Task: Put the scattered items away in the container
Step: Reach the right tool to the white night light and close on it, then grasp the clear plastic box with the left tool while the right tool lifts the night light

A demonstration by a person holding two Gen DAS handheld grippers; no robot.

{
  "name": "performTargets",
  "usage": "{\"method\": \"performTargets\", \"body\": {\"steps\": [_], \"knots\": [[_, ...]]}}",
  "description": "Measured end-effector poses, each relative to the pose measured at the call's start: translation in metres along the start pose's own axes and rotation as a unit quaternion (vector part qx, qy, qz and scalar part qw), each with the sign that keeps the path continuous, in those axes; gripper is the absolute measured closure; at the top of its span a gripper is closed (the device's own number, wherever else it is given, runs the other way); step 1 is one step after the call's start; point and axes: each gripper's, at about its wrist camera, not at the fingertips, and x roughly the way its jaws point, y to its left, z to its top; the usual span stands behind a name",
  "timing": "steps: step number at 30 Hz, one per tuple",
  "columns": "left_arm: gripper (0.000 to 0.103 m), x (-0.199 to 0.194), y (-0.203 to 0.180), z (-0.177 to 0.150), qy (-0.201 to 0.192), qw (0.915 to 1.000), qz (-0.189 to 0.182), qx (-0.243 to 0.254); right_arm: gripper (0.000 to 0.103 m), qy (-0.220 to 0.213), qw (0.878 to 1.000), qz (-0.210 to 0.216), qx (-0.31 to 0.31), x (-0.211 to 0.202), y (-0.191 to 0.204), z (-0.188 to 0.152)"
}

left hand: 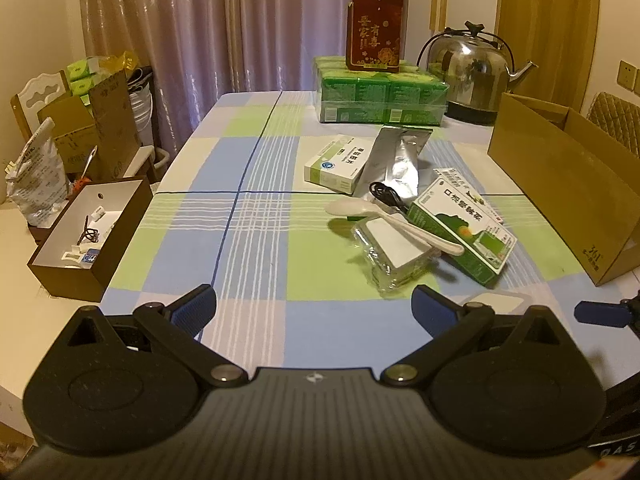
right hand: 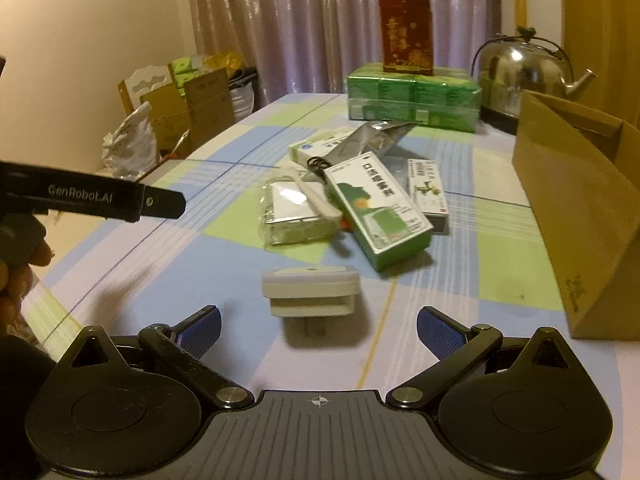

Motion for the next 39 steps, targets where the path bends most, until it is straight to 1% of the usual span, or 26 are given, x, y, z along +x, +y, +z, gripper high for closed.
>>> {"method": "performTargets", "body": {"steps": [5,12,16,17,18,22,23,24,27,30,33,36,39], "knots": [[0.001,0.014,0.008,0.006,0.011,0.9997,-0.018,0.009,0.002,0.002,1.000,-0.012,-0.007,0.022,0.004,0.007],[0.001,0.036,0.013,0.010,0.022,0.9982,-0.043,0.036,0.002,0.002,0.999,-0.026,-0.022,0.046,0.006,0.012],[0.001,0.047,0.017,0.008,0.028,0.9977,-0.047,0.040,0.002,0.004,0.999,-0.024,-0.027,0.055,0.006,0.014],[0.001,0.050,0.018,0.008,0.030,0.9977,-0.048,0.038,0.005,0.003,0.999,-0.023,-0.025,0.056,0.005,0.014],[0.001,0.052,0.019,0.007,0.032,0.9976,-0.049,0.037,0.013,0.003,0.999,-0.022,-0.024,0.058,0.005,0.014],[0.001,0.059,0.016,0.004,0.040,0.9970,-0.051,0.043,0.023,0.015,0.999,-0.022,-0.022,0.065,0.004,0.011],[0.001,0.061,0.015,0.004,0.042,0.9967,-0.052,0.046,0.033,0.017,0.999,-0.022,-0.022,0.066,0.003,0.011],[0.001,0.062,0.013,0.003,0.043,0.9965,-0.053,0.049,0.041,0.018,0.999,-0.020,-0.021,0.067,0.002,0.010],[0.001,0.065,0.009,0.005,0.041,0.9951,-0.064,0.063,0.041,0.012,1.000,-0.023,-0.010,0.061,-0.006,0.009],[0.001,0.069,0.002,0.010,0.031,0.9915,-0.094,0.085,0.041,-0.001,0.999,-0.035,-0.006,0.050,-0.018,0.009],[0.001,0.077,-0.008,0.015,0.020,0.9847,-0.121,0.124,0.041,-0.003,0.999,-0.047,0.007,0.044,-0.033,0.010],[0.001,0.092,-0.022,0.019,0.016,0.9763,-0.134,0.169,0.041,-0.003,0.998,-0.056,0.013,0.039,-0.044,0.011],[0.001,0.108,-0.031,0.026,0.016,0.9690,-0.148,0.197,0.041,-0.004,0.998,-0.061,0.015,0.035,-0.052,0.010]]}}
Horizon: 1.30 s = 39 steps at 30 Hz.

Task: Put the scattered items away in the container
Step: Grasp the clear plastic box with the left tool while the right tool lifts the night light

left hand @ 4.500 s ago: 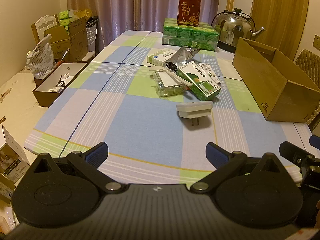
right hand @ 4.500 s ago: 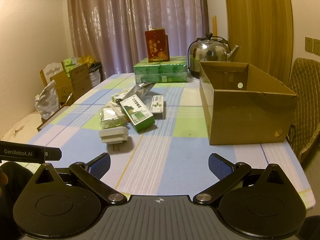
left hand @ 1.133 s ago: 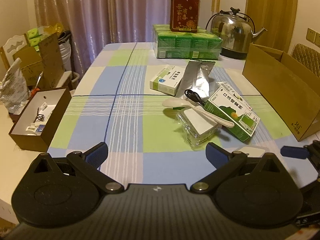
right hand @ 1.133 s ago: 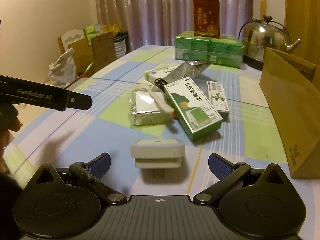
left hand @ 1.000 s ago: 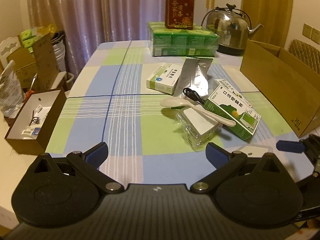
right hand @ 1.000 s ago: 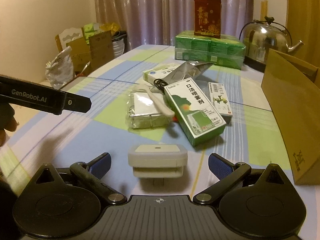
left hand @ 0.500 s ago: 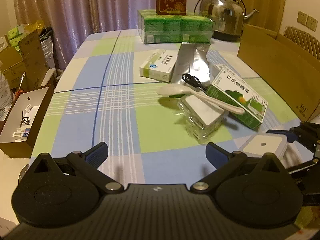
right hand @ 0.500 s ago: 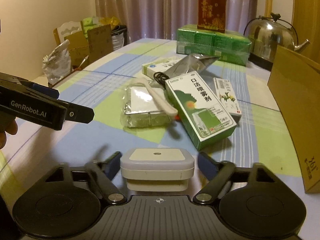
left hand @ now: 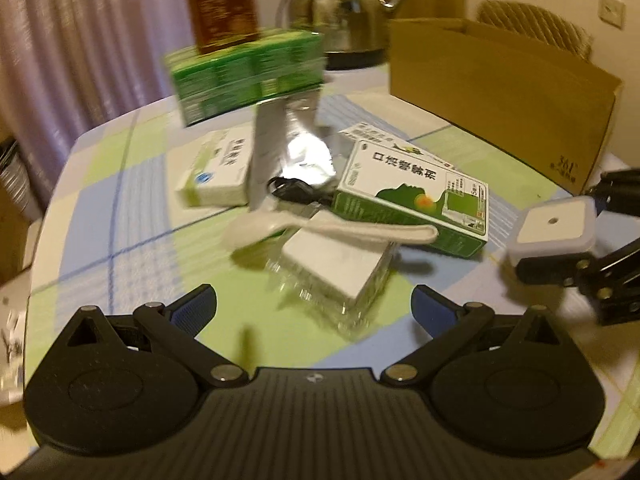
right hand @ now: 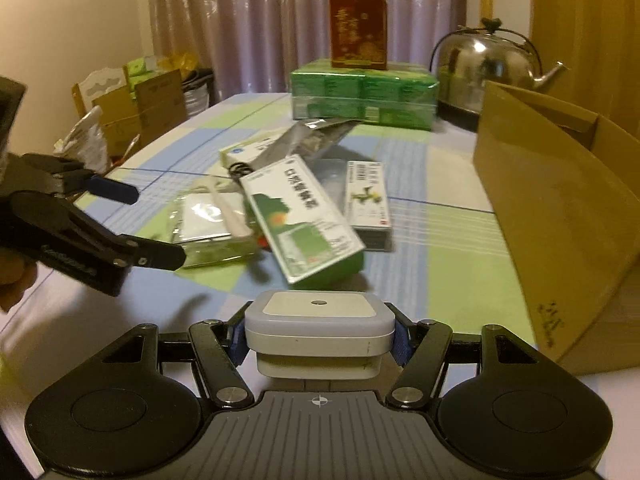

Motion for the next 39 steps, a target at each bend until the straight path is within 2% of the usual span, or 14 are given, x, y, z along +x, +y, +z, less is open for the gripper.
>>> {"method": "performTargets", "body": {"steps": [4,7,10,14,15,26,29,33,39], "knots": [[0.004,0.018,-0.003,0.010,-0.005,0.9995,-0.024,0.020,0.041,0.002,1.000,-0.004,0.006,0.001,-0.006,-0.002],[0.015,0.028,-0.009,0.014,0.002,0.9987,-0.032,0.041,0.041,0.005,1.000,-0.001,0.008,0.002,-0.009,-0.003],[0.025,0.033,-0.014,0.015,0.017,0.9984,-0.024,0.048,0.041,0.007,1.000,-0.002,0.010,0.003,-0.011,-0.003],[0.046,0.026,-0.018,0.008,0.039,0.9981,-0.022,0.041,0.041,0.007,1.000,-0.002,0.016,0.000,-0.014,-0.002],[0.048,0.022,-0.020,0.005,0.043,0.9981,-0.024,0.037,0.041,0.006,1.000,-0.002,0.017,-0.002,-0.015,-0.002],[0.052,-0.031,-0.065,-0.018,0.074,0.9957,-0.056,0.002,0.041,-0.005,0.999,-0.011,0.035,-0.036,-0.020,-0.006],[0.052,-0.031,-0.068,-0.012,0.077,0.9958,-0.049,-0.004,0.041,-0.004,0.999,-0.014,0.040,-0.042,-0.024,-0.008],[0.053,-0.034,-0.071,0.010,0.064,0.9977,-0.012,0.018,0.041,-0.010,0.999,-0.019,0.044,-0.050,-0.028,-0.006],[0.053,-0.039,-0.081,-0.001,0.086,0.9956,-0.027,0.025,0.041,-0.018,0.998,-0.021,0.053,-0.056,-0.033,-0.004]]}}
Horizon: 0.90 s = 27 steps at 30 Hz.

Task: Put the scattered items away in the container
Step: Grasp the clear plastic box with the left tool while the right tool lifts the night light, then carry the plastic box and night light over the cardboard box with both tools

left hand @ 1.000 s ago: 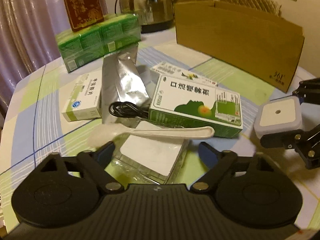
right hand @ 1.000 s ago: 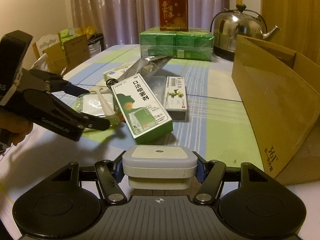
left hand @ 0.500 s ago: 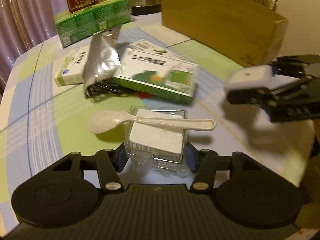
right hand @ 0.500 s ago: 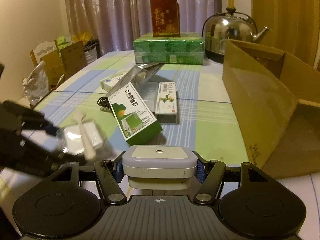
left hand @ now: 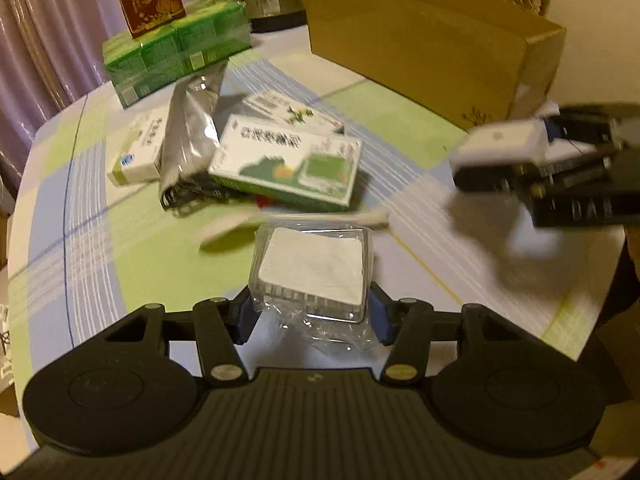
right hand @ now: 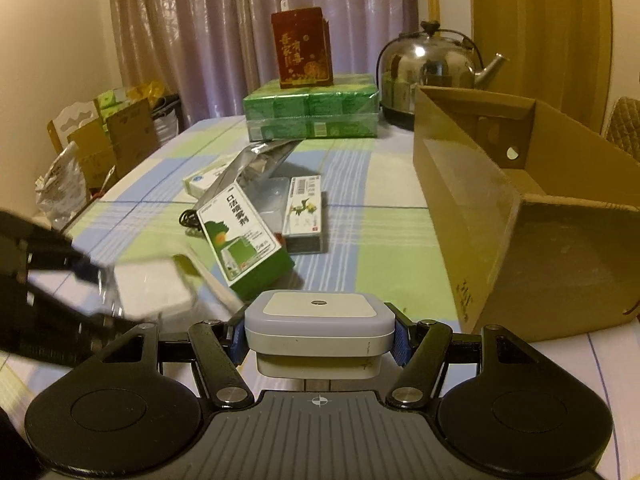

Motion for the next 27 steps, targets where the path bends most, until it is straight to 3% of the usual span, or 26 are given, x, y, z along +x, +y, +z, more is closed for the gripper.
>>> {"method": "performTargets", "body": {"steps": [8,11,15,18,27], "knots": [[0.049,0.008,-0.010,-0.013,-0.011,0.9999,0.010,-0.001,0.041,0.005,1.000,0.003,0.003,-0.001,-0.001,-0.004],[0.041,0.012,-0.011,-0.015,-0.016,0.9998,0.015,0.002,0.041,0.006,1.000,0.001,0.004,0.001,-0.003,-0.006],[0.042,0.017,-0.013,-0.016,-0.020,0.9996,0.018,0.005,0.041,0.011,1.000,0.002,0.004,0.005,-0.003,-0.008],[0.050,0.018,-0.011,-0.016,-0.021,0.9996,0.016,-0.013,0.041,0.014,1.000,0.005,0.004,0.006,-0.002,-0.009],[0.051,-0.009,-0.017,-0.014,-0.036,0.9986,0.019,-0.034,0.041,-0.003,1.000,0.008,-0.001,-0.011,0.001,-0.003]]}}
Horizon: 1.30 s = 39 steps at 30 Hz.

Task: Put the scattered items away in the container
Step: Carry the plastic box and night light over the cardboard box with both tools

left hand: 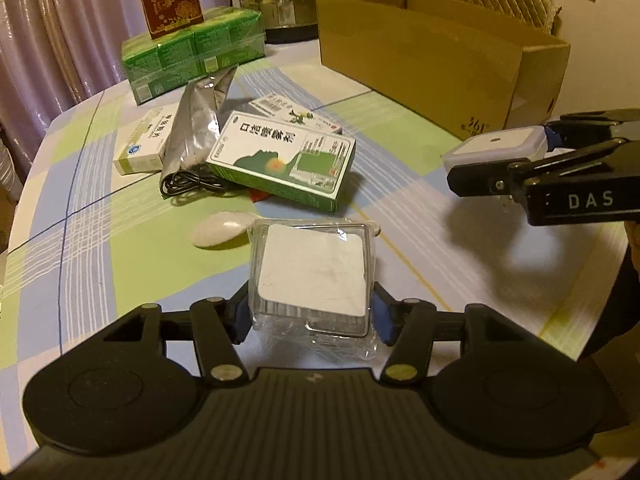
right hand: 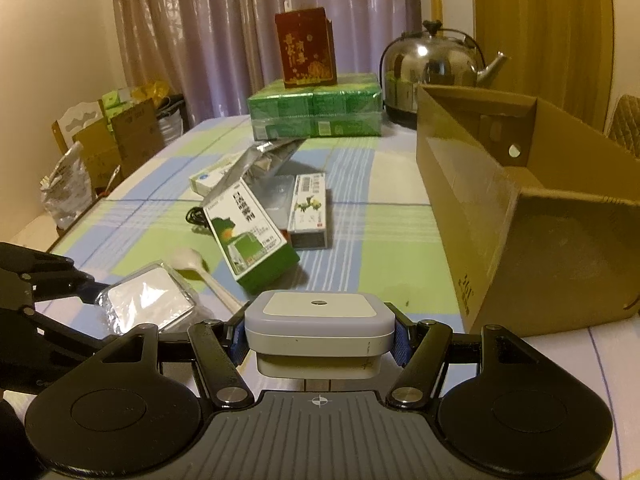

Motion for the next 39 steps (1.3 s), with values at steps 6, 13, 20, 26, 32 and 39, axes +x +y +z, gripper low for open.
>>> {"method": "performTargets", "body": {"steps": [6,13,20,26,32,39], "knots": [[0.050,-0.024,-0.008,0.008,-0.015,0.9999,0.007,-0.003,0.041,-0.018,1.000,-0.001,0.000,-0.022,0.001,0.005],[0.050,-0.045,-0.023,0.034,-0.039,0.9991,0.012,0.012,0.041,-0.048,0.999,-0.013,0.001,-0.053,-0.011,0.014],[0.050,-0.057,-0.049,0.074,-0.070,0.9969,-0.002,0.037,0.041,-0.089,0.995,-0.042,0.008,-0.087,-0.039,0.031],[0.050,-0.055,-0.080,0.117,-0.094,0.9930,-0.027,0.066,0.041,-0.119,0.990,-0.078,0.010,-0.106,-0.078,0.053],[0.050,-0.038,-0.103,0.169,-0.111,0.9883,-0.055,0.089,0.041,-0.117,0.988,-0.104,-0.005,-0.097,-0.127,0.085],[0.050,-0.001,-0.119,0.233,-0.111,0.9809,-0.078,0.139,0.041,-0.057,0.991,-0.102,-0.060,-0.066,-0.180,0.119]]}}
